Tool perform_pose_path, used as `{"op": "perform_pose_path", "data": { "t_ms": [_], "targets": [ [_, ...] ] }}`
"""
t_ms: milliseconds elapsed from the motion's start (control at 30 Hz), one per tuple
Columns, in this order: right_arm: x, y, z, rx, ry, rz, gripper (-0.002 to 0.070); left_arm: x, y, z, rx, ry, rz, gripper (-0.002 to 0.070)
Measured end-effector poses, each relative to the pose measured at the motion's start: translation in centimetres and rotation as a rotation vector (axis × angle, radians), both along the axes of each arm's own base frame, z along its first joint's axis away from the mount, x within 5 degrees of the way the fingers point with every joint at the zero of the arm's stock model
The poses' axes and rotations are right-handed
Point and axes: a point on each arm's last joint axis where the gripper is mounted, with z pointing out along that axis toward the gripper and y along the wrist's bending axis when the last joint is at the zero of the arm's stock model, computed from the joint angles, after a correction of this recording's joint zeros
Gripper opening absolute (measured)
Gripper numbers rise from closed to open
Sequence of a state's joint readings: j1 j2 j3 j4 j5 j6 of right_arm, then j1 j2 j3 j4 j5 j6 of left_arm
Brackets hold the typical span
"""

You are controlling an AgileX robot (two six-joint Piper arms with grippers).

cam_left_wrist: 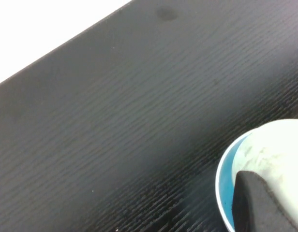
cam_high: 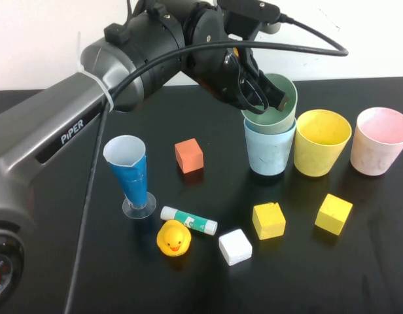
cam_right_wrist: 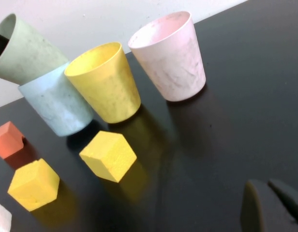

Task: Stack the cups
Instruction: Place the green cup on the blue cup

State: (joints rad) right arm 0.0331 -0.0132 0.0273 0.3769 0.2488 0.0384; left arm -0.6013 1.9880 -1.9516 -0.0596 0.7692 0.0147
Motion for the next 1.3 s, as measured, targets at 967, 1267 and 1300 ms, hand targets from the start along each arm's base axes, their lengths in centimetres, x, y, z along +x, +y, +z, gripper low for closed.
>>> {"op": "perform_pose_path", "data": {
  "t_ms": [967,1267,1300],
  "targets": [
    [0.0,0.0,0.0,-0.027,-0.004,0.006,-0.0002,-0.9,0.7,0.2,0.06,0.061,-0.005,0.0192],
    [0.0,0.0,0.0,-0.037,-0.009,0.007,-0.0002,-0.6,1.1,0.4,0.115,0.019,0.003,0.0221],
    [0.0,0.0,0.1,-0.034,-0.011,0.006,-0.0002,-0.9,1.5,1.1,0.126,-0.006,0.007,0.0179]
  ]
}}
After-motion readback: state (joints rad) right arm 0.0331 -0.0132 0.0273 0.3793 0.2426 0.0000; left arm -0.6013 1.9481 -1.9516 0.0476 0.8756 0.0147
